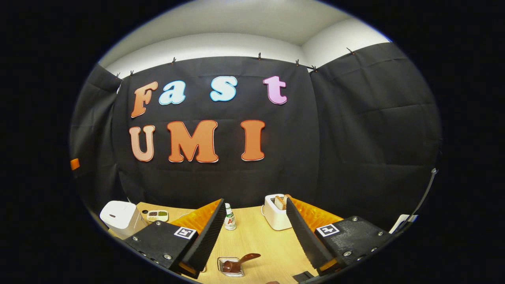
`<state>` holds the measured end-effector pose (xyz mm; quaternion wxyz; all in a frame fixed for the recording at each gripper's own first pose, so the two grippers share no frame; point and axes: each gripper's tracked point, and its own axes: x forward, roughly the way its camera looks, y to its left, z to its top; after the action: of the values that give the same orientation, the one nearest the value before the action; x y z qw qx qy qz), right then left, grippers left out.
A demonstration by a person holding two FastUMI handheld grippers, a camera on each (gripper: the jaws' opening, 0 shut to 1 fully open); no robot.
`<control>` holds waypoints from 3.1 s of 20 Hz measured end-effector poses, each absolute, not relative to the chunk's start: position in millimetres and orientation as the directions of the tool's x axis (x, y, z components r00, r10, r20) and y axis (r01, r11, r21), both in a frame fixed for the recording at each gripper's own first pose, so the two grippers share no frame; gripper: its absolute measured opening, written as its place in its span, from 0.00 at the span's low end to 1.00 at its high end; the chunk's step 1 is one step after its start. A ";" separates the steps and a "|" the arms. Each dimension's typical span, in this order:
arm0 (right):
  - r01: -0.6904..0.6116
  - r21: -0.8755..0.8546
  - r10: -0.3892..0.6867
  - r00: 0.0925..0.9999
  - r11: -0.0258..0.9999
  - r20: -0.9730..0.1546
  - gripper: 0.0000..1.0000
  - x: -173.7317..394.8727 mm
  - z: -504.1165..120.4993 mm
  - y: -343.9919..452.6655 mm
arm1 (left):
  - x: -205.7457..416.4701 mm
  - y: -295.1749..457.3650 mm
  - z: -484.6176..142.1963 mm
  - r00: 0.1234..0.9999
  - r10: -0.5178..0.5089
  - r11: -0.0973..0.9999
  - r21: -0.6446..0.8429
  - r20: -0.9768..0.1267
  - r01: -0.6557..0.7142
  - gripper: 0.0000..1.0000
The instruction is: Close the left gripper, press the button to open the rice cooker; take a wooden spoon from the chopstick holder with the right hand, scoop a spoonful of rice and pour it into the rice cooker, then put the wooden spoon back into the chopstick holder.
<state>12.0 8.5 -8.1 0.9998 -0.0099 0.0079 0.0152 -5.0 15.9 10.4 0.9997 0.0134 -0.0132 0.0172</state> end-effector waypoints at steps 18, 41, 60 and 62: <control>-0.063 -0.049 0.060 0.997 0.997 -0.051 1.00 13.8 -27.7 14.9 | 5.9 28.7 -26.8 0.994 0.049 0.997 0.064 -0.100 -0.043 0.03; -0.031 -0.040 0.022 0.979 0.999 -0.204 0.95 34.7 -96.8 2.2 | 101.7 76.7 -241.7 0.772 0.024 1.000 0.007 -0.636 -0.025 0.04; -0.048 -0.039 0.039 0.981 0.998 -0.187 0.95 30.1 -87.5 12.6 | 111.4 81.0 -195.4 0.860 0.054 0.998 0.017 -0.508 -0.052 0.04; -0.038 -0.026 0.032 0.983 0.999 -0.178 0.95 30.6 -83.4 9.2 | 112.4 82.7 -147.3 0.909 0.094 0.995 0.063 -0.407 -0.075 0.04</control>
<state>30.6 9.2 -83.4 0.9957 -0.0148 0.0893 0.0175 112.4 82.7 -147.3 0.9766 0.0232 0.2092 0.0432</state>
